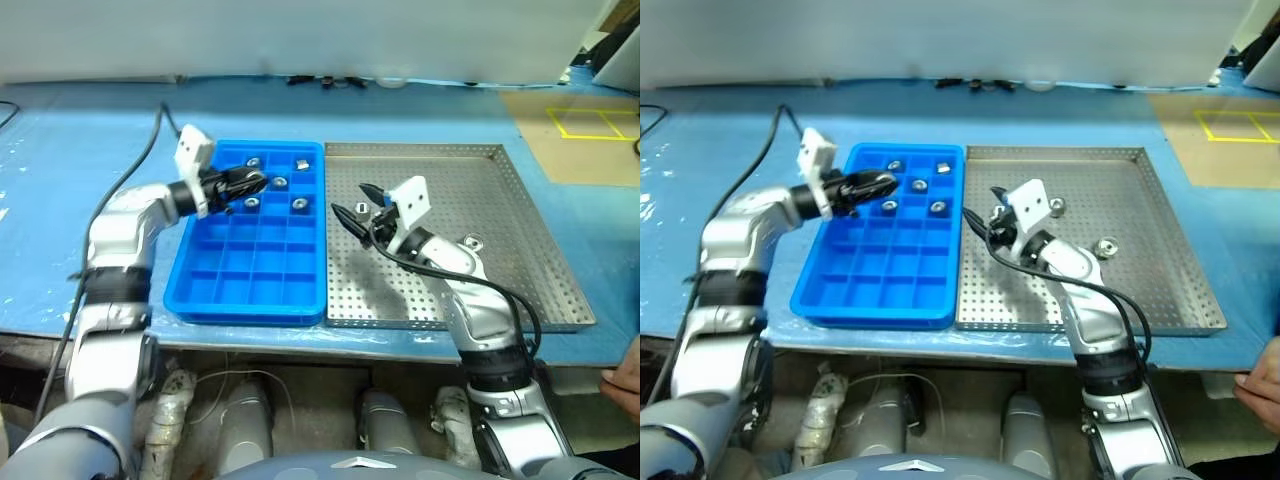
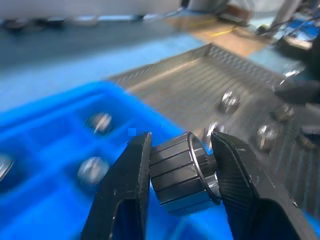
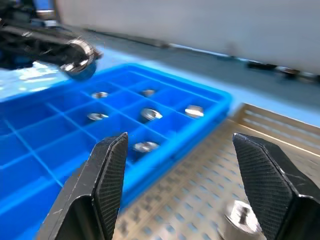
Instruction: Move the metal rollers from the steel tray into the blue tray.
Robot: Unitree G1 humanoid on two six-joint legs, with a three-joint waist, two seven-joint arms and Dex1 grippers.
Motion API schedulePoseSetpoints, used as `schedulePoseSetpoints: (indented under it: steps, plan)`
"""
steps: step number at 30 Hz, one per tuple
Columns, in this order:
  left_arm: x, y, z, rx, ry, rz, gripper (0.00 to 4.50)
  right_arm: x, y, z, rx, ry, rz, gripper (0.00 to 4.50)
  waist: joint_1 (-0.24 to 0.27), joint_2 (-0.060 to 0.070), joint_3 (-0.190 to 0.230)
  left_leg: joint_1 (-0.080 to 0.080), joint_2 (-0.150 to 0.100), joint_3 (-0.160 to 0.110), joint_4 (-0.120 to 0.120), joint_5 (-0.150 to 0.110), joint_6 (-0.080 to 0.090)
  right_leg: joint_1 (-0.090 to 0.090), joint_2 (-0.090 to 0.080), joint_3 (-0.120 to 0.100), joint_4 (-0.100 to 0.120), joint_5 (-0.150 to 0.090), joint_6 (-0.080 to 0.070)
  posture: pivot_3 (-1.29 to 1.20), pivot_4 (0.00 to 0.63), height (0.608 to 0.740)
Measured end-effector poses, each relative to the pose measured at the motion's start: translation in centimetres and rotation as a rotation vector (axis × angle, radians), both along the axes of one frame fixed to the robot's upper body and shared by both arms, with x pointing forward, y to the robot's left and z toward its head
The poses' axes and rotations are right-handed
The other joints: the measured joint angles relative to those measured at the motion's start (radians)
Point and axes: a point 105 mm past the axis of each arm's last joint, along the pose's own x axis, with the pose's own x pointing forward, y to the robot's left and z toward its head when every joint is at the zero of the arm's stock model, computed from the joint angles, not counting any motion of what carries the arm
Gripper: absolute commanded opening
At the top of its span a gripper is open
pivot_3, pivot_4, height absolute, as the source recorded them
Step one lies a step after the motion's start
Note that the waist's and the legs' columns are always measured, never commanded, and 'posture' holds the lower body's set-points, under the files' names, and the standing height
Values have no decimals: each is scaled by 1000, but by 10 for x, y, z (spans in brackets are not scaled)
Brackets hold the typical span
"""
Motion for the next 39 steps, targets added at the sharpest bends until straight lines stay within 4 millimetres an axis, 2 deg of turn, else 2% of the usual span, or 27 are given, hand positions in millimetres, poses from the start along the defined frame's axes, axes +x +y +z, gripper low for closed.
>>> schedulePoseSetpoints:
  steps: [4,7,10,15,22,27,32,35,38,39]
  plan:
    - [-33,25,-10,26,-36,87,1875,6,17,-1,-1,7,83,3538,42,0,0,1,0,-1,-2,2,-5,-1,0,-4,8,-1,-1,87,150,740]
    - [-40,39,-16,24,-47,197,1875,7,27,-5,-1,19,127,3538,72,0,0,2,0,-1,-4,5,-10,0,0,-6,10,-1,0,128,150,740]
    - [-37,45,-22,39,-101,294,1875,5,35,-7,8,26,163,3538,88,0,0,5,0,-5,-7,8,-13,0,0,-4,11,-2,1,143,150,740]
    - [-28,31,-36,60,-142,325,1875,3,42,-7,15,31,188,3538,97,0,0,6,0,-9,-11,11,-19,-1,0,2,12,-1,8,126,150,740]
    - [-14,34,-42,73,-144,362,1875,3,40,-9,15,35,180,3538,90,-1,-1,0,2,-10,-11,15,-24,-12,11,1,12,2,6,85,150,740]
    - [-11,41,-57,81,-98,379,1875,2,37,-15,16,52,161,3538,88,-1,-1,-2,6,-7,-11,15,-25,-14,15,1,13,4,7,69,150,740]
    - [-8,29,-55,95,-105,338,1875,3,35,-18,7,54,143,3538,88,-1,-1,-2,7,-4,-10,14,-23,-14,15,1,13,2,4,49,150,740]
    - [-6,29,-56,85,-92,338,2498,4,34,-18,3,49,129,3578,87,-1,-1,0,7,-4,-9,15,-23,-14,15,3,14,2,2,42,150,740]
    - [-4,32,-58,85,-84,339,3398,4,33,-17,4,41,121,3578,86,-1,-1,2,8,-4,-9,15,-24,-14,15,4,16,3,2,35,150,740]
    - [-3,34,-58,88,-82,342,3398,4,33,-17,5,39,120,3578,86,-1,-1,2,9,-4,-9,15,-25,-14,16,4,17,3,1,27,150,740]
